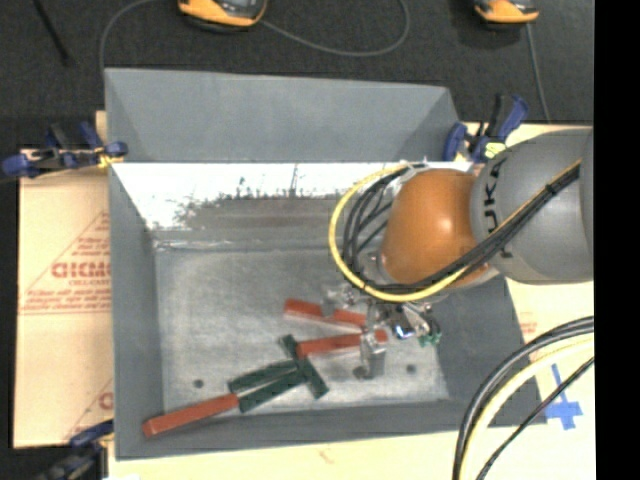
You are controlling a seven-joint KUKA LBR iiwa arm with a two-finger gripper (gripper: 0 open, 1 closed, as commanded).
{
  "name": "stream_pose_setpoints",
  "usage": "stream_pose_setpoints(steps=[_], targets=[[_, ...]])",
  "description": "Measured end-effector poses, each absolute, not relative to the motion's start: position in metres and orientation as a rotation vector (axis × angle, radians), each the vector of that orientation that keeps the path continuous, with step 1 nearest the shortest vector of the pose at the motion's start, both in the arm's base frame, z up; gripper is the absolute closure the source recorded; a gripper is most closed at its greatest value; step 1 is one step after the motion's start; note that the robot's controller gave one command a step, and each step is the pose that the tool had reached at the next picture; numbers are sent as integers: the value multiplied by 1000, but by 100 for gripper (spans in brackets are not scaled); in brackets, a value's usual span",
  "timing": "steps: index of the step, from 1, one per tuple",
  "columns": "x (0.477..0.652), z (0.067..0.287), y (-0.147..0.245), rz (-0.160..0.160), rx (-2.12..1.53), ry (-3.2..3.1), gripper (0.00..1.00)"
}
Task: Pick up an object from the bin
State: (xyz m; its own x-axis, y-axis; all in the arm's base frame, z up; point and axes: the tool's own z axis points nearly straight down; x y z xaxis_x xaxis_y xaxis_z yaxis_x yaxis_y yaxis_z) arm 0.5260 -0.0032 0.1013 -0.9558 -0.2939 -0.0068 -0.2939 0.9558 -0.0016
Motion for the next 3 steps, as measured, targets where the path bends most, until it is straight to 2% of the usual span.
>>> stream_pose_setpoints(steps=[1,2,3], targets=[[519,100,-3,2,-369,3120,0],[521,72,0,3,-148,3130,0],[522,73,-1,0,-154,3131,0]])
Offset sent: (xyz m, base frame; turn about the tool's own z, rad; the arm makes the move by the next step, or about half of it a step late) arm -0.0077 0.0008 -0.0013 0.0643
